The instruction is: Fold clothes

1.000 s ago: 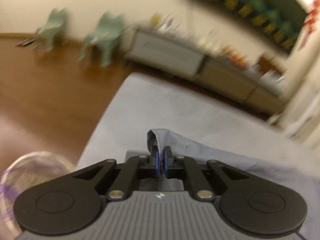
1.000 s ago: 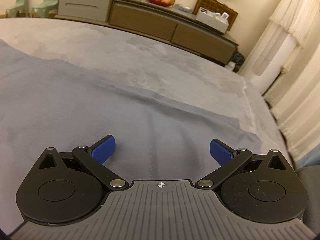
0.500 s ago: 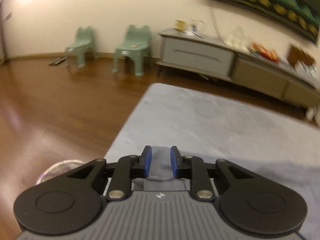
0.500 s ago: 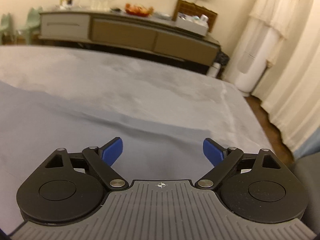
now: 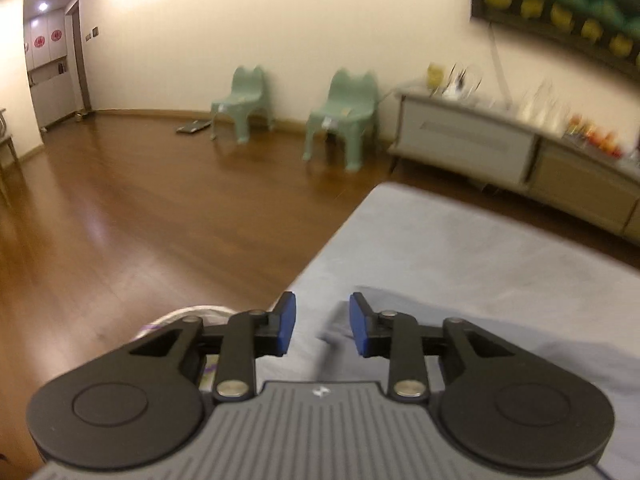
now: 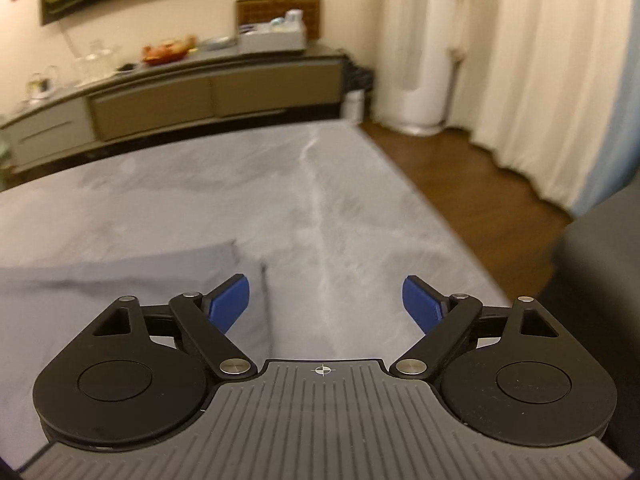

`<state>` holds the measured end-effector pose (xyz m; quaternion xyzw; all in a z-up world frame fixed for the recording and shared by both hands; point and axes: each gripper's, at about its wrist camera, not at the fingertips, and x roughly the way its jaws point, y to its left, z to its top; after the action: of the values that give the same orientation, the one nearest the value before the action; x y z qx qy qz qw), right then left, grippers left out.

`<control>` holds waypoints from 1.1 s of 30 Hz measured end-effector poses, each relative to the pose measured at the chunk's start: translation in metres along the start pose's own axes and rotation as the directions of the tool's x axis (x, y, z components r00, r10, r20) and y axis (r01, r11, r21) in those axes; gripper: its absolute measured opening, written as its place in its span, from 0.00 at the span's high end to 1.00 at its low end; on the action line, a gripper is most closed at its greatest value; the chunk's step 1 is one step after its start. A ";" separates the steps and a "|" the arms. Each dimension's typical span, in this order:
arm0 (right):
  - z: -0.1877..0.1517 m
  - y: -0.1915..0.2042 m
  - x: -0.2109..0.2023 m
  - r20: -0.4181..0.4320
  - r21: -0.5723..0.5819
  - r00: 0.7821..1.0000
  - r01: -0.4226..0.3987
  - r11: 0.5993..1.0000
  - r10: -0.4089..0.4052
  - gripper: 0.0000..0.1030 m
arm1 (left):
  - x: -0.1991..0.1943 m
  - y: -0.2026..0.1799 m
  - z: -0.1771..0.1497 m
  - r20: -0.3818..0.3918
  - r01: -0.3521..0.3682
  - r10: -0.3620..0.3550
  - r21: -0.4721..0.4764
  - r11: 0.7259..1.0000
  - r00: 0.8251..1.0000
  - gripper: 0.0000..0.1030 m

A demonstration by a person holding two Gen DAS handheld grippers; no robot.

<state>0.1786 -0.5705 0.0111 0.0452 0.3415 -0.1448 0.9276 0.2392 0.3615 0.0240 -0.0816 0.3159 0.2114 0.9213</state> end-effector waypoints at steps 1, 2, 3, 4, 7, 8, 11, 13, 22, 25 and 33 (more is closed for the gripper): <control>-0.002 0.000 0.004 -0.009 -0.017 1.000 -0.025 1.000 0.025 0.16 | -0.017 -0.004 -0.002 0.018 0.034 -0.034 -0.011 0.999 0.999 0.65; -0.004 0.003 0.007 -0.017 -0.043 0.999 -0.047 0.998 0.047 0.16 | -0.035 -0.012 -0.006 0.034 0.078 -0.078 -0.015 0.997 0.996 0.65; -0.006 0.007 0.011 -0.028 -0.073 0.997 -0.070 0.995 0.068 0.21 | -0.053 -0.021 -0.011 0.051 0.121 -0.120 -0.015 0.993 0.991 0.61; -0.007 0.013 0.015 -0.043 -0.101 0.995 -0.091 0.991 0.087 0.42 | -0.070 -0.033 -0.018 0.063 0.167 -0.166 -0.010 0.986 0.984 0.59; -0.003 0.029 0.019 -0.064 -0.173 0.992 -0.121 0.977 0.111 0.93 | -0.118 -0.081 -0.047 0.069 0.315 -0.317 0.040 0.948 0.946 0.58; 0.003 0.033 0.013 -0.036 -0.194 0.992 -0.126 0.973 0.121 0.94 | -0.131 -0.100 -0.060 0.060 0.365 -0.369 0.071 0.928 0.927 0.58; 0.028 0.036 -0.013 0.075 -0.195 0.973 -0.201 0.960 0.219 0.96 | -0.159 -0.156 -0.101 -0.021 0.487 -0.492 0.184 0.854 0.871 0.58; 0.038 0.031 -0.018 0.138 -0.160 0.957 -0.231 0.960 0.254 0.95 | -0.167 -0.191 -0.128 -0.095 0.540 -0.538 0.283 0.792 0.838 0.58; 0.014 0.035 0.065 -0.029 -0.158 0.997 -0.076 0.985 0.072 0.99 | -0.200 -0.288 -0.240 -0.330 0.609 -0.543 0.627 0.486 0.773 0.58; 0.020 0.037 0.054 -0.009 -0.165 1.000 0.017 0.986 -0.019 0.78 | -0.206 -0.285 -0.246 -0.320 0.596 -0.536 0.640 0.485 0.781 0.59; -0.010 0.138 -0.057 0.030 -0.499 0.946 -0.266 0.825 0.323 0.25 | -0.210 -0.211 -0.207 -0.208 0.513 -0.483 0.530 0.675 0.850 0.57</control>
<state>0.1727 -0.4232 0.0380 -0.1464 0.3028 0.0889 0.9375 0.0702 0.0424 -0.0057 0.1079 0.3529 -0.1534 0.9167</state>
